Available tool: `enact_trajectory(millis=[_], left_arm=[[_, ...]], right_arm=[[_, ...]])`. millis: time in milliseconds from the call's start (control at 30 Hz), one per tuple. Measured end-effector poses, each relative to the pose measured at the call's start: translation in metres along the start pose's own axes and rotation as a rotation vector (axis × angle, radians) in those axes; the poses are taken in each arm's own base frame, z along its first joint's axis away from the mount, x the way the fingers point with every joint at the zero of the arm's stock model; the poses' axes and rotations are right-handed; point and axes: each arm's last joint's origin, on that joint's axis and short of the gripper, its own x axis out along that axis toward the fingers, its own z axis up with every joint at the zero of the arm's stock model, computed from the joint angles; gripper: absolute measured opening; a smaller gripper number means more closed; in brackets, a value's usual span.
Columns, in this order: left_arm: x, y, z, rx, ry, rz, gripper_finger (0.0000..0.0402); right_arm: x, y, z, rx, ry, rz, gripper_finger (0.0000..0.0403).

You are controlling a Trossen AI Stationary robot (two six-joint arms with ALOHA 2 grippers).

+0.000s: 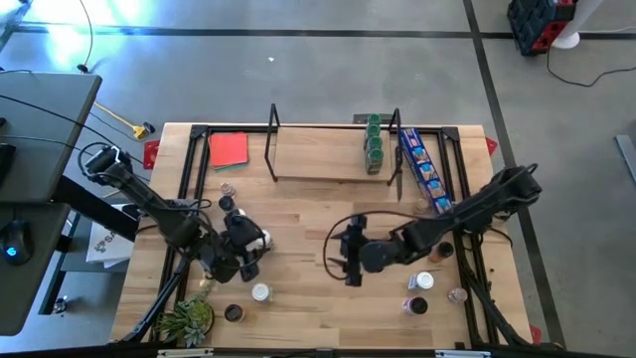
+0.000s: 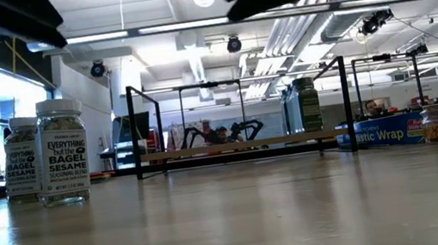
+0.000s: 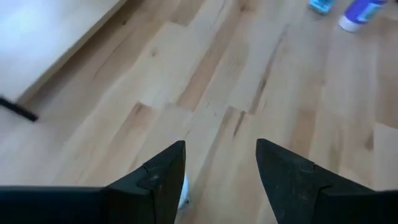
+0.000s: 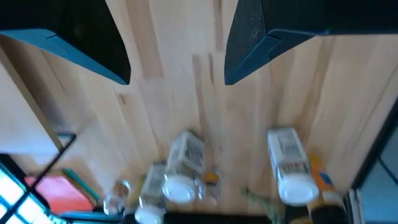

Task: Shelf spices
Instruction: Put the middle left white seasoning bottle on the shelf

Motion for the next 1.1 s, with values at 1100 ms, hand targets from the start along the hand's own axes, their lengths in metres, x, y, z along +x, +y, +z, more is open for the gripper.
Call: enact_trajectory(millis=[1100], left_arm=[[0.038,0.009,-0.033,0.201,-0.045,0.164,0.0209]], right_arm=[[0.024,0.012,-0.003,-0.002,-0.073,0.047,0.0255]])
